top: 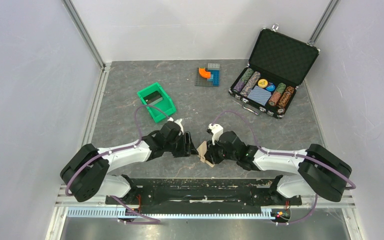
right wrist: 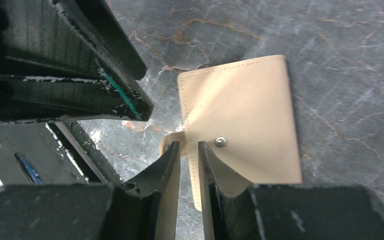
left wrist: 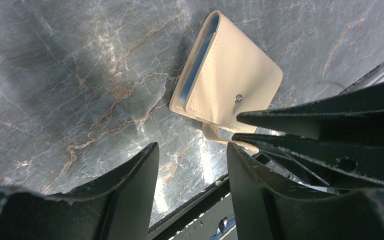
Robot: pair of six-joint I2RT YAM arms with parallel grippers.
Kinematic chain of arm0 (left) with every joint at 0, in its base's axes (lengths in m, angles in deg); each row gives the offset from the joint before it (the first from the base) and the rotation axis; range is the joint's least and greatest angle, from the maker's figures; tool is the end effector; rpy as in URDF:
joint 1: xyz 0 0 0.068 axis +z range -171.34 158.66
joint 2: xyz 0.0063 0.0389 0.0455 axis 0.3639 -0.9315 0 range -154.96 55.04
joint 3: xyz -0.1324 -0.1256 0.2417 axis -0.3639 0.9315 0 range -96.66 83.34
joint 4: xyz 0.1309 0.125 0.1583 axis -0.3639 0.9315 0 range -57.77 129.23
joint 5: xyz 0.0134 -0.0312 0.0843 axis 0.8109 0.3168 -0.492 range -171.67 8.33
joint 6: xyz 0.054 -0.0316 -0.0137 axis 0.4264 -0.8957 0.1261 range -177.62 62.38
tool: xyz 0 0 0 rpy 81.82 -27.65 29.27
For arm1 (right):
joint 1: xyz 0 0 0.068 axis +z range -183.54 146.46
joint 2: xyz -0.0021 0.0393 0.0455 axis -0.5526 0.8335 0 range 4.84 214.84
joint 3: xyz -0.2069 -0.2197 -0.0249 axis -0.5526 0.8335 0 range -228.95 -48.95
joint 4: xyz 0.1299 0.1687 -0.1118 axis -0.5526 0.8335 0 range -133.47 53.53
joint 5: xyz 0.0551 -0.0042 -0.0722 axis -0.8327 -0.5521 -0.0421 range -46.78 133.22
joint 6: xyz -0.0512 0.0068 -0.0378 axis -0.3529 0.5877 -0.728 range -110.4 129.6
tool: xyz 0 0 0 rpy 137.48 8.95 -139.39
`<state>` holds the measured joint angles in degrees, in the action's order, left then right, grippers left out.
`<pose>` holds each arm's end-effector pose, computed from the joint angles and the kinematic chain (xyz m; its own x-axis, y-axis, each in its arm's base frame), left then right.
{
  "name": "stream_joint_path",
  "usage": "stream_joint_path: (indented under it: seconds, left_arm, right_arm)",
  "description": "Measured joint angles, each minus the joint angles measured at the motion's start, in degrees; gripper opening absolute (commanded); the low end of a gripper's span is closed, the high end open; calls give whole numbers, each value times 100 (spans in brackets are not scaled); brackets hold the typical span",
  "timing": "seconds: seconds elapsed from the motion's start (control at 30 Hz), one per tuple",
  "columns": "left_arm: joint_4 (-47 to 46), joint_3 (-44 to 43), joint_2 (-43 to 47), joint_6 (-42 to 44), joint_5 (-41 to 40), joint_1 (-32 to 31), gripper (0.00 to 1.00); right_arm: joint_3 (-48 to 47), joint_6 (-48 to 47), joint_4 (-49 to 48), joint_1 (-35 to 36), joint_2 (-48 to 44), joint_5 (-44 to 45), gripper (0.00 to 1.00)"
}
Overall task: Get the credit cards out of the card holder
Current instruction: Open the card holder at the center of the board.
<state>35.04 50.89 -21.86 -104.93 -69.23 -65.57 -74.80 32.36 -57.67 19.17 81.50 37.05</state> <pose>0.1623 -0.1730 0.1979 -0.9345 -0.0919 -0.3439 0.1462 0.7818 -0.6061 0.1399 0.1926 0.1924 -0.6595 -0.2312 -0.7153 -0.6378 0.6757 0.3697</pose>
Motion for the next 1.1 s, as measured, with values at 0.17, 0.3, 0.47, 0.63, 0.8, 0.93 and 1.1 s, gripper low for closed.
stream_joint_path:
  seconds: [0.17, 0.3, 0.47, 0.63, 0.8, 0.93, 1.1]
  left_arm:
    - [-103, 184, 122, -129, 17, 0, 59]
    - [-284, 293, 122, -221, 74, 0, 60]
    - [-549, 494, 192, -306, 144, 0, 59]
    - [-769, 675, 208, -363, 254, 0, 59]
    - [-1123, 852, 195, -544, 433, -28, 58]
    - [-1469, 938, 39, -686, 577, -66, 58]
    - [-1794, 973, -127, -817, 717, -120, 57]
  right_arm:
    - [0, 173, -85, 297, 0, -2, 21]
    - [48, 348, -306, 428, 9, 4, 20]
    - [232, 599, -516, 516, 116, 76, 20]
    - [295, 638, -490, 522, 87, 282, 21]
    - [295, 629, -461, 531, -13, 468, 20]
    - [302, 645, -498, 531, -2, 505, 20]
    - [417, 732, -636, 531, 11, 509, 19]
